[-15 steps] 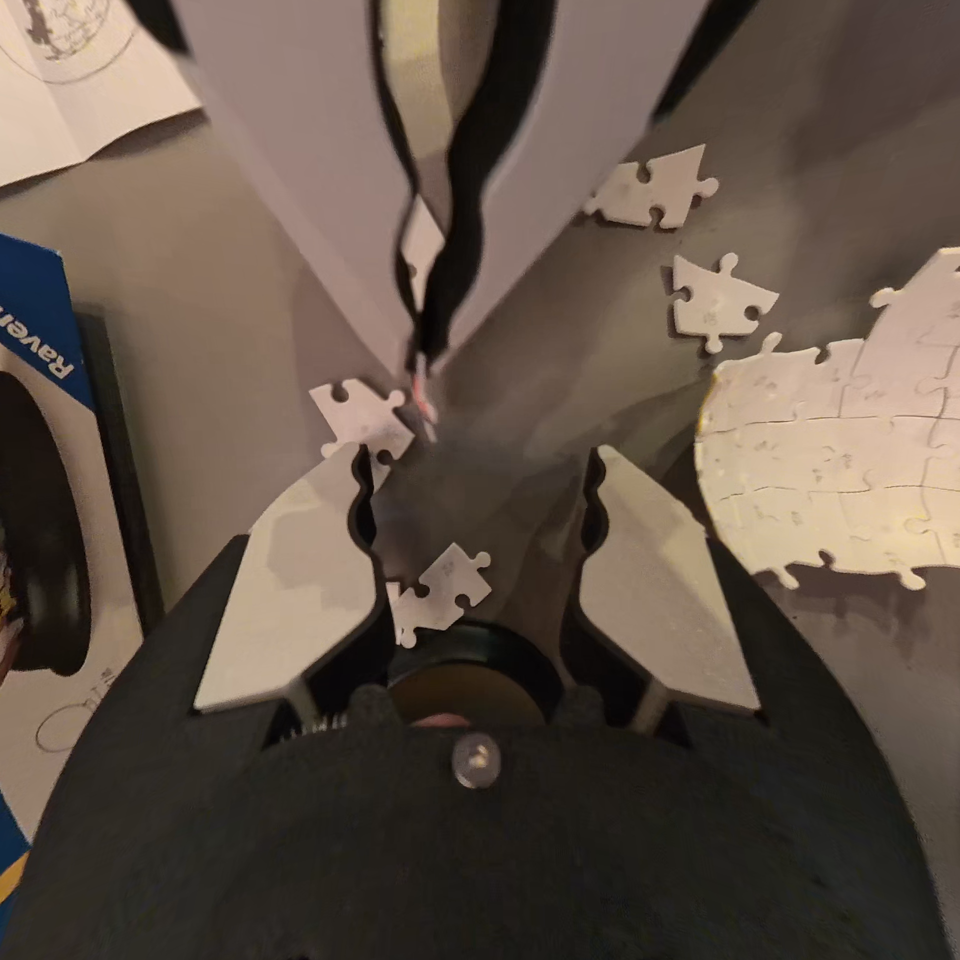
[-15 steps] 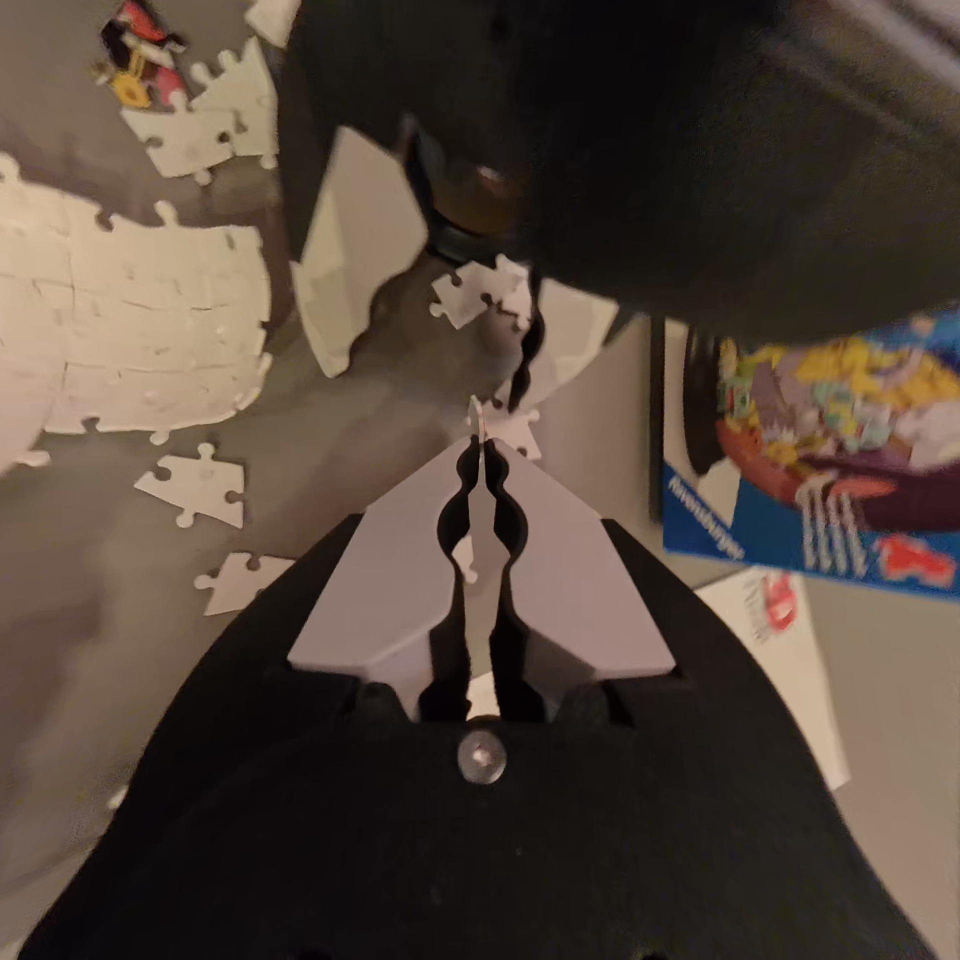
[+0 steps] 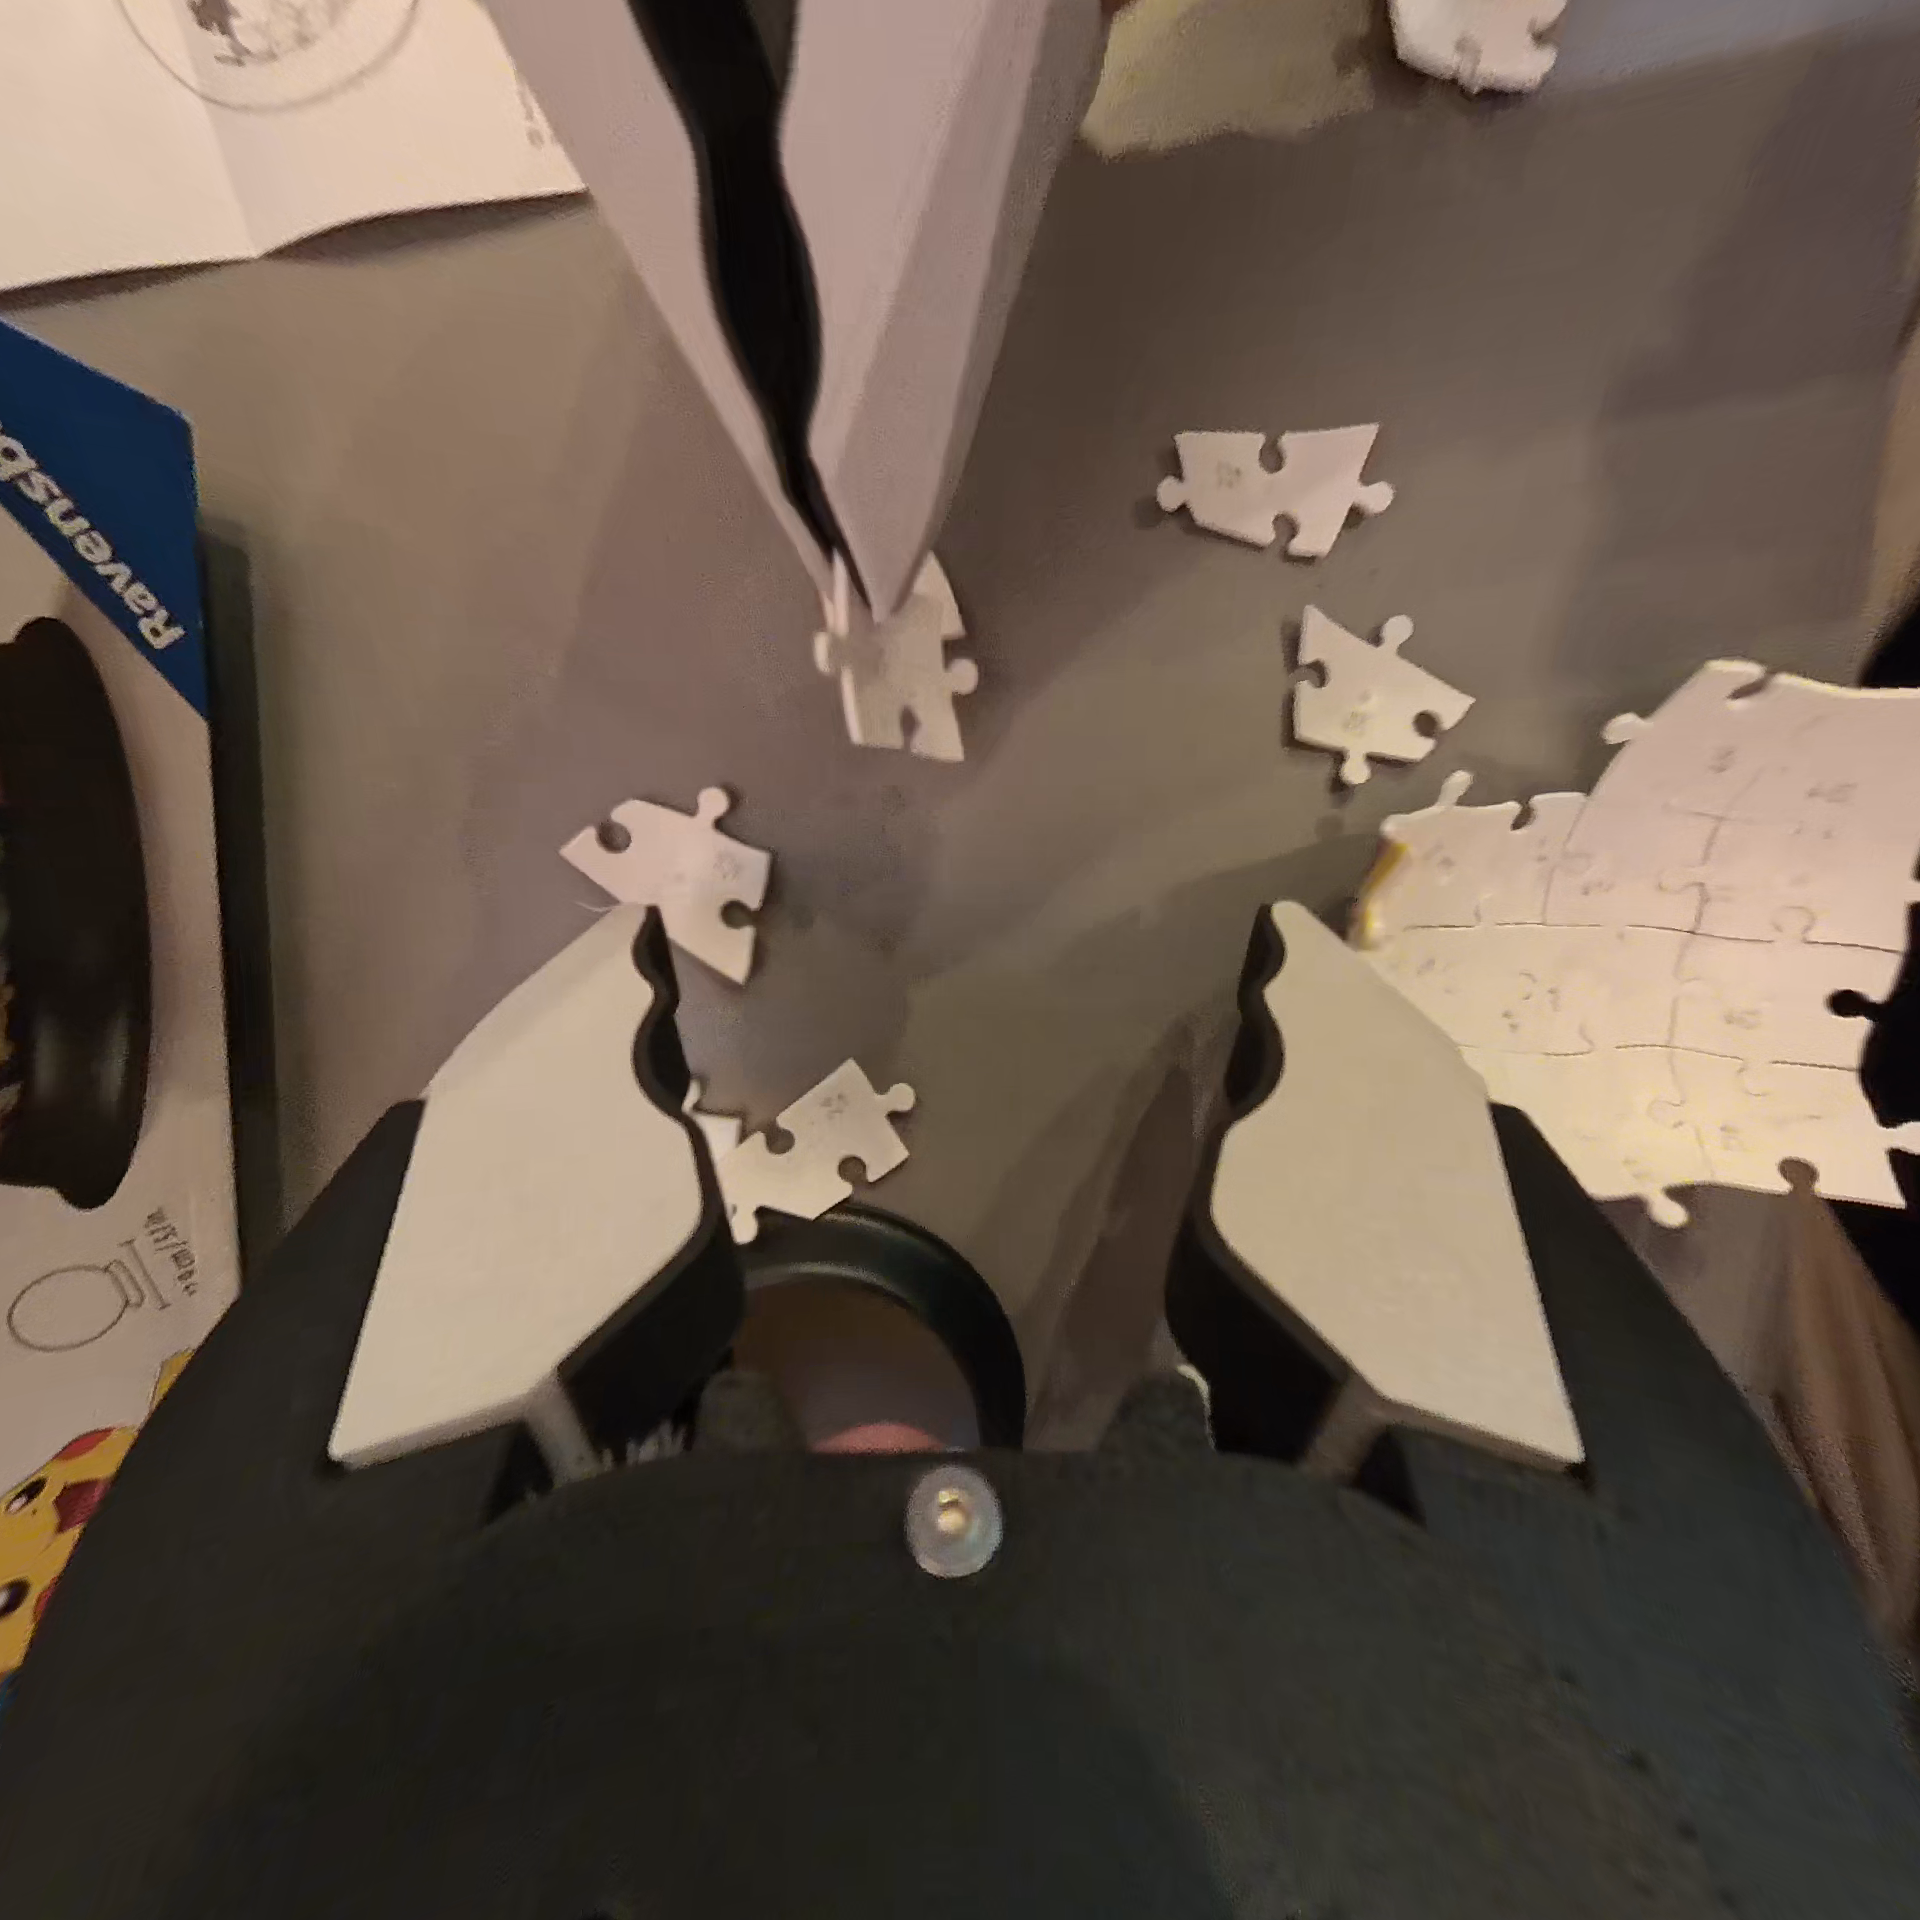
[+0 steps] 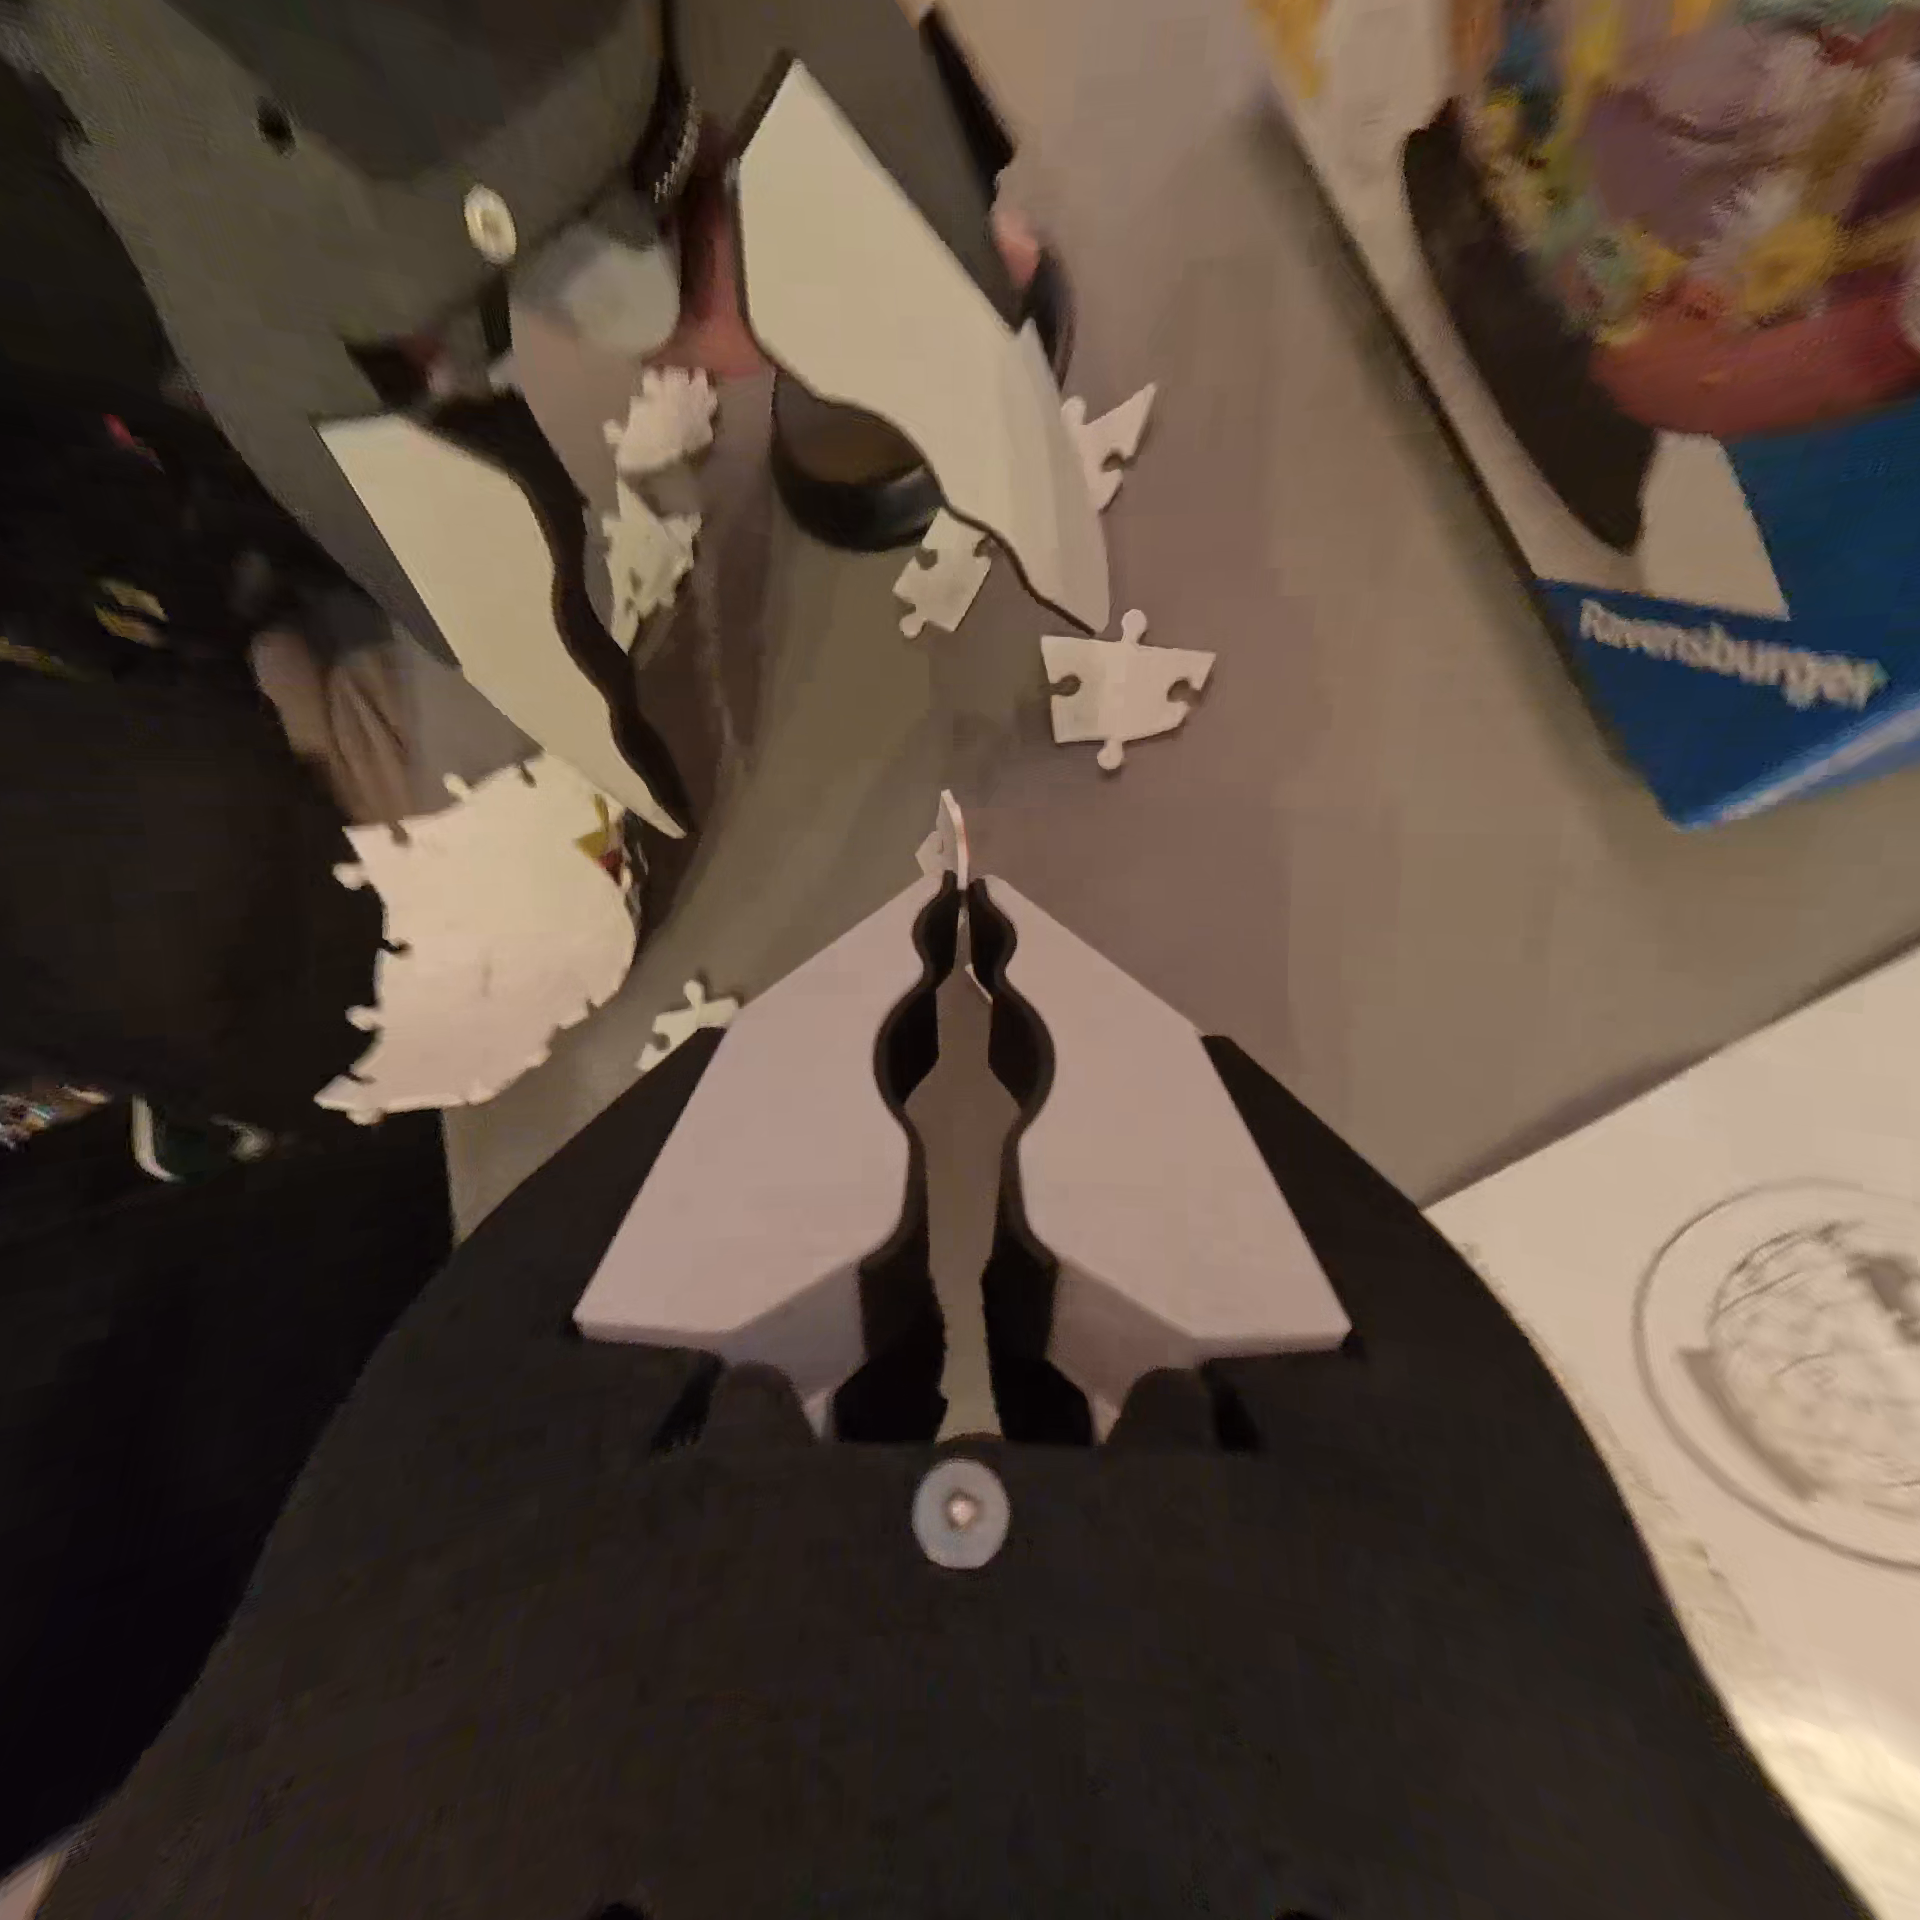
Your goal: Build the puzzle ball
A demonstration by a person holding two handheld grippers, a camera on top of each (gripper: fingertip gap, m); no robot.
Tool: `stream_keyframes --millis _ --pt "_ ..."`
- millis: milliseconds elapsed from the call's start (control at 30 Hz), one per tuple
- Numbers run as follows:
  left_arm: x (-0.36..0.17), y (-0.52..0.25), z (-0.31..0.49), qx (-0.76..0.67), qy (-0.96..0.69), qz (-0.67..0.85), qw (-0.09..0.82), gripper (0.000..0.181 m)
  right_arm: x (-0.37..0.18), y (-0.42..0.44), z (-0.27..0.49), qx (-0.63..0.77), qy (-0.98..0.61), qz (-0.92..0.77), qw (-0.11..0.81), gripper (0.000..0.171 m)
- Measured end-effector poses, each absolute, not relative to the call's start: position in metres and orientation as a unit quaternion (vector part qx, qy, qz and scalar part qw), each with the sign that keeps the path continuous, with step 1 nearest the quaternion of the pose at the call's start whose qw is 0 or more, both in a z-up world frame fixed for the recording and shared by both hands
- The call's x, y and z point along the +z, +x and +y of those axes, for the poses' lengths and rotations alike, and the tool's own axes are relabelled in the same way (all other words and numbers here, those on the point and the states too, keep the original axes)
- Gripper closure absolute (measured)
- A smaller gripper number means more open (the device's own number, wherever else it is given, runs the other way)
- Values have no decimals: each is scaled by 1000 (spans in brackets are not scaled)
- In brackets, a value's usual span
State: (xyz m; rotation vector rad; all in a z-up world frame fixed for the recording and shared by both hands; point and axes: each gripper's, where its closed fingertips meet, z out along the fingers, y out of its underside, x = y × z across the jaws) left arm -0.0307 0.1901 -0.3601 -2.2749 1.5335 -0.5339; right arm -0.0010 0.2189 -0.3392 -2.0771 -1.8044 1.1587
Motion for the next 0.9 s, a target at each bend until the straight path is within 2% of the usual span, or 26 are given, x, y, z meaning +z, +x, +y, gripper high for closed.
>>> stream_keyframes --millis 33,167,267,433,600,800,900 --pt "-357 -29 188 -197 -797 544 175 81 -342 -2 220 356 -683 -632 81 171" --pt "-350 -28 184 -217 -782 553 186 90 -346 -9 229 285 -660 -692 64 171" --pt "-354 -30 185 -208 -787 552 180 90 -340 -17 231 295 -655 -693 61 171" --pt "-362 -31 184 -208 -791 549 172 90 -339 -18 243 341 -719 -601 69 171" --pt "-364 -33 183 -216 -791 548 168 90 -340 -14 273 424 -795 -412 135 171" --pt "-368 -31 179 -221 -787 555 156 89 -357 -3 273 355 -826 -403 170 170" --pt "-370 -30 179 -218 -786 558 153 87 -346 -12 279 384 -824 -373 189 171"
